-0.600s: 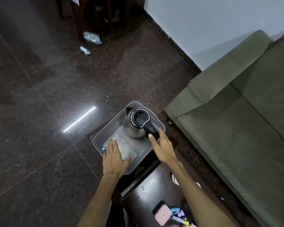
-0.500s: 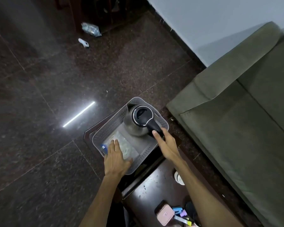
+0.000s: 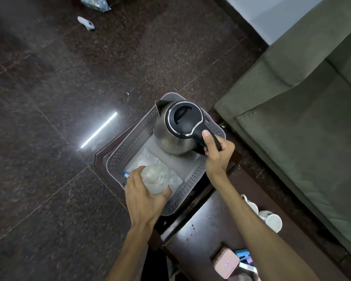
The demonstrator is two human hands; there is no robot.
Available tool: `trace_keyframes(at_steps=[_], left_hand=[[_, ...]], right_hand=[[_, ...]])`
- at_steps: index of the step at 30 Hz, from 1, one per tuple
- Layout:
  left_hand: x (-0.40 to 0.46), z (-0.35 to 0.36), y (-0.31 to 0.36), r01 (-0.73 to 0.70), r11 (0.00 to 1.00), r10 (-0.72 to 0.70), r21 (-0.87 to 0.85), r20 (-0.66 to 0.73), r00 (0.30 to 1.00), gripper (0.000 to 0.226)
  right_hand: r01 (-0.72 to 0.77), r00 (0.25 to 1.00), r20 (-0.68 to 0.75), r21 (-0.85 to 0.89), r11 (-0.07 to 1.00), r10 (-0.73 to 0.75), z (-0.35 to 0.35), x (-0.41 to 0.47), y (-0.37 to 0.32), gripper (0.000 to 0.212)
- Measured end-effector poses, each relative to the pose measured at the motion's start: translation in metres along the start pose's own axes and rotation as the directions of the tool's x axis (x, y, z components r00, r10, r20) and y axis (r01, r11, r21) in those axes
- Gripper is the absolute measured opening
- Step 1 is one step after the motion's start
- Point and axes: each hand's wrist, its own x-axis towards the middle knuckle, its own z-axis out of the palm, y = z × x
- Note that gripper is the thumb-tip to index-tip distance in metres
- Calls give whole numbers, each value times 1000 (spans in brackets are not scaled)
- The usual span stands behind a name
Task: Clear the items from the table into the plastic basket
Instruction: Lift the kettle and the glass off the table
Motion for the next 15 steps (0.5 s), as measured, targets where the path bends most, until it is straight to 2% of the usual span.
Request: trace_keyframes(at_steps=[3,9,11,15], left_hand=[[-4,-3,5,-56,997,53,-46,-67,996,84],[-23,-15,33,-240,965,211,-102,-233,949,82],[-33,-14,45,-316,941,278,-120,-256,926,82],[-56,1,65,-440,881,396,-174,-236,887,82]], right_hand=[[36,996,-80,37,999,-32,5,0,-3,65],[35,972,-234,195,980,12,-22,-18,-27,63],[59,964,-267,207,976,-2,-45,-26,-41,65],[84,942,-336,252,964,6,-99,-47,-66,53]])
